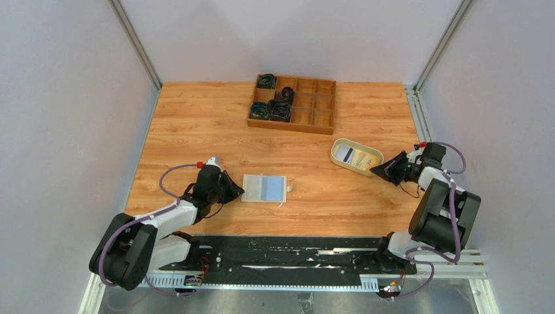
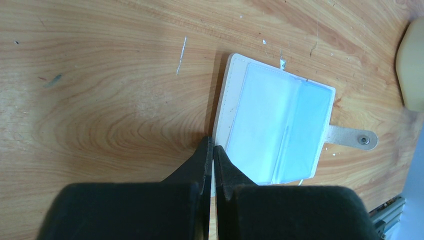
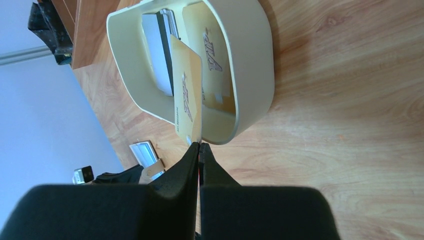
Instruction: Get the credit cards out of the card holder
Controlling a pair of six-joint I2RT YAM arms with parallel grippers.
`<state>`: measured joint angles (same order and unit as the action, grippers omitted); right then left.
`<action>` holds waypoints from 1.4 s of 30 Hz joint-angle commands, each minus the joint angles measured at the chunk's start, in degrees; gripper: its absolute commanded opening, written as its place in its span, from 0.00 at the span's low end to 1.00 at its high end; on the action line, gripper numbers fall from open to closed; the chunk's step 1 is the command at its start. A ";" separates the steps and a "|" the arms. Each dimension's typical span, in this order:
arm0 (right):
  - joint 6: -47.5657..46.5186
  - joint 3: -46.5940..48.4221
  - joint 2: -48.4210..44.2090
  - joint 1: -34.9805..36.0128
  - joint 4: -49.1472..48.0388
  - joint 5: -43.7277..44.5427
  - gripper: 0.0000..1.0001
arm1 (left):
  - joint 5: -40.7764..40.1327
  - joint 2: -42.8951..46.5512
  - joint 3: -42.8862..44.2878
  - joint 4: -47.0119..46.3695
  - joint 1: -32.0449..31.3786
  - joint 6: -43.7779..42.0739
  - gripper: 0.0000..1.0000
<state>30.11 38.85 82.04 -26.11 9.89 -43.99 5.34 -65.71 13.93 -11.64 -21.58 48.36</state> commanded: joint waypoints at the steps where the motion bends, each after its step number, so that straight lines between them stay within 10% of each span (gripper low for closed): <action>1: 3.37 0.51 2.61 -1.13 -2.69 -1.08 0.00 | -1.51 -1.42 0.53 4.22 -0.33 -1.64 0.00; 24: 0.53 8.15 7.74 -1.31 4.35 0.83 0.02 | -2.00 -1.76 0.14 4.29 -0.38 -1.47 0.00; 42: -3.49 14.59 -0.33 1.90 12.06 9.26 0.42 | -0.99 -0.55 0.22 4.53 -0.39 -1.47 0.00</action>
<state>29.28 49.98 85.65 -26.22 17.58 -38.96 5.34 -66.52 14.70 -11.38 -21.58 48.21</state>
